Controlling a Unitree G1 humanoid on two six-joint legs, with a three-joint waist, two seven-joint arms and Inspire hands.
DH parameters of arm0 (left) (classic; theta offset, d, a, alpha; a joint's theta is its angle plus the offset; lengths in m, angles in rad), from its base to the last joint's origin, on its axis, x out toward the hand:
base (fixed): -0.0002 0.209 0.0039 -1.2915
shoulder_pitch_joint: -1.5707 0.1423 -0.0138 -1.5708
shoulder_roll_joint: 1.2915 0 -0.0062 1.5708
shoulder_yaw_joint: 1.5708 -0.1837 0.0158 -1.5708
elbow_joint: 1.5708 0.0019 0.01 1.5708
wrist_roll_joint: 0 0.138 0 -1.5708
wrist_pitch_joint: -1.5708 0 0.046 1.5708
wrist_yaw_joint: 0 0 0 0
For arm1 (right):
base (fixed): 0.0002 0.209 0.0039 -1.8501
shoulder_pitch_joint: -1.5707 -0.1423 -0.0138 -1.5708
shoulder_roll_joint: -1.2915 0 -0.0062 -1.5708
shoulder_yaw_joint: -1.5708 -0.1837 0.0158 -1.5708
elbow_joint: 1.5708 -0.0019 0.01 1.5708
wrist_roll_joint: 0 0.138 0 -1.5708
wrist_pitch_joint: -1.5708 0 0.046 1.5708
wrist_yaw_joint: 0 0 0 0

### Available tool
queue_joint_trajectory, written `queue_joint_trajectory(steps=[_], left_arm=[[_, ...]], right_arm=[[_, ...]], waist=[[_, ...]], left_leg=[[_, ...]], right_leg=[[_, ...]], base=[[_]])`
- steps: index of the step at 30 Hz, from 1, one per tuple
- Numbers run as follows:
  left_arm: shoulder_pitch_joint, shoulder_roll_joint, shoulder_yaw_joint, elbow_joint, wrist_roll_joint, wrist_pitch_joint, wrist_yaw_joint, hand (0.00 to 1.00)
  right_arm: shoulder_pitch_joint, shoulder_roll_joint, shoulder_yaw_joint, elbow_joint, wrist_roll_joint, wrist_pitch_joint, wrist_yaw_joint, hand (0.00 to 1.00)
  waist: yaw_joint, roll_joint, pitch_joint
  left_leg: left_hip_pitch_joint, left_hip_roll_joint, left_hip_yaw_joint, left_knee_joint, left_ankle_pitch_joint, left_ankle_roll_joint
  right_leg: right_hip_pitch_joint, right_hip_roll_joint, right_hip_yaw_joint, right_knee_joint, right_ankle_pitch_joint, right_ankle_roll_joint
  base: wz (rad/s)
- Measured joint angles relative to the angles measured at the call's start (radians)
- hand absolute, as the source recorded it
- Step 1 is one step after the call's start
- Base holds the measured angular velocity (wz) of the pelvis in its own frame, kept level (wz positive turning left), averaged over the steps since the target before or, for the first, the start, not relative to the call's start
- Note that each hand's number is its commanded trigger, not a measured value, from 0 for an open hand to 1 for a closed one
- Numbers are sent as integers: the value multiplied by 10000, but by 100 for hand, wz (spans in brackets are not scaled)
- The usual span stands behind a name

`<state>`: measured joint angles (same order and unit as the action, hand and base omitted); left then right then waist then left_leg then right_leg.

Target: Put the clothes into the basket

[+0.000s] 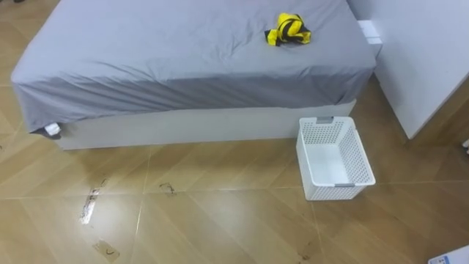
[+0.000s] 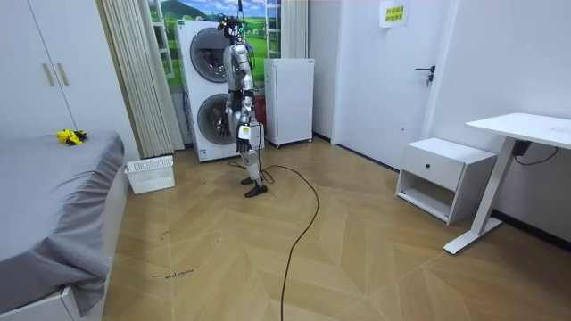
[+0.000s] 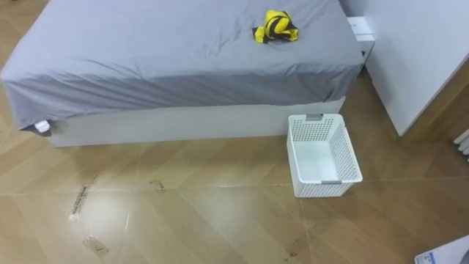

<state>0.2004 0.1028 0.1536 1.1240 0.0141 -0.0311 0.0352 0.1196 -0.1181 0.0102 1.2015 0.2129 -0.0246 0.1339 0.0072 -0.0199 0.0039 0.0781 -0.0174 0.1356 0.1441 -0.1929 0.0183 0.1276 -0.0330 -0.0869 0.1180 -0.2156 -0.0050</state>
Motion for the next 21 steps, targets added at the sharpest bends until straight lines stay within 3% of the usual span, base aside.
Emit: queue_joint_trajectory(steps=[4, 6, 11, 13, 15, 16, 17, 18, 19, 20, 21], left_arm=[[-66, -33, -1, 1, -28, 31, 165, 0], [9, -36, -8, 2, -15, 48, 227, 0], [100, 104, 5, -186, -27, 51, 423, 0], [93, 116, 101, -294, -122, 31, 435, 0], [90, 138, 118, -307, -271, 15, 429, 0], [117, 204, 76, -309, -498, -65, 431, 0], [156, 214, -64, -301, -577, -104, 442, 0], [224, 218, -160, -301, -626, -114, 456, 0], [373, 218, -322, -302, -624, -114, 503, 0], [545, 204, -346, -253, -590, -115, 558, 0], [637, 188, -338, -203, -506, -111, 623, 0]], right_arm=[[-9, -16, -8, 0, -37, 14, 6, 0], [-33, -30, 0, 0, -90, 20, 4, 0], [-79, -29, 95, -57, -27, 25, 0, 0], [-24, -36, 86, -66, 46, -8, 1, 0], [-1, -45, 103, -19, 194, -101, -7, 0], [46, -55, 113, 14, 304, -95, -66, 0], [23, -95, 104, 12, 298, -88, -179, 0], [-11, -119, 112, 7, 297, -82, -210, 0], [-30, -162, 137, 2, 283, -82, -227, 0], [-28, -167, 133, 8, 156, -69, -236, 0], [-26, -167, 131, 8, 118, -68, -238, 0]], waist=[[-1, 29, -9], [11, 88, 24], [108, 140, 7], [227, 103, -1], [210, 71, 72], [199, 60, 63], [207, 0, 43], [202, -22, 40], [268, -17, 49], [362, -36, 45], [421, -48, 48]], left_leg=[[22, 61, 148, 43, -57, -7], [-7, 141, 186, 278, -197, -30], [-843, 674, 298, 2360, -1091, -282], [-1209, 816, 331, 3242, -1096, -305], [-2071, 1066, 318, 4991, -978, -276], [-2639, 1009, 195, 5485, -1033, -167], [-3109, 753, 104, 4762, -1013, -144], [-3394, 650, 99, 4329, -934, -191], [-3988, 433, 41, 3297, -557, -302], [-4466, 371, 14, 2410, 277, -276], [-4589, 397, 7, 2048, 664, -273]], right_leg=[[-12, 23, 29, 30, -4, -9], [-40, 49, 8, 200, -70, -45], [-421, 359, 6, 1058, -595, -273], [-409, 382, 26, 1143, -673, -389], [-287, 396, 53, 1241, -773, -493], [-91, 351, 151, 1253, -941, -553], [-50, 200, 146, 1314, -1125, -560], [-59, 132, 172, 1358, -1202, -530], [-57, 14, 210, 1371, -1328, -469], [61, -102, 258, 1369, -1486, -416], [153, -183, 271, 1345, -1558, -390]], base=[[-4], [-13], [-10], [-5], [14], [20], [12], [-3], [-23], [-34], [-44]])
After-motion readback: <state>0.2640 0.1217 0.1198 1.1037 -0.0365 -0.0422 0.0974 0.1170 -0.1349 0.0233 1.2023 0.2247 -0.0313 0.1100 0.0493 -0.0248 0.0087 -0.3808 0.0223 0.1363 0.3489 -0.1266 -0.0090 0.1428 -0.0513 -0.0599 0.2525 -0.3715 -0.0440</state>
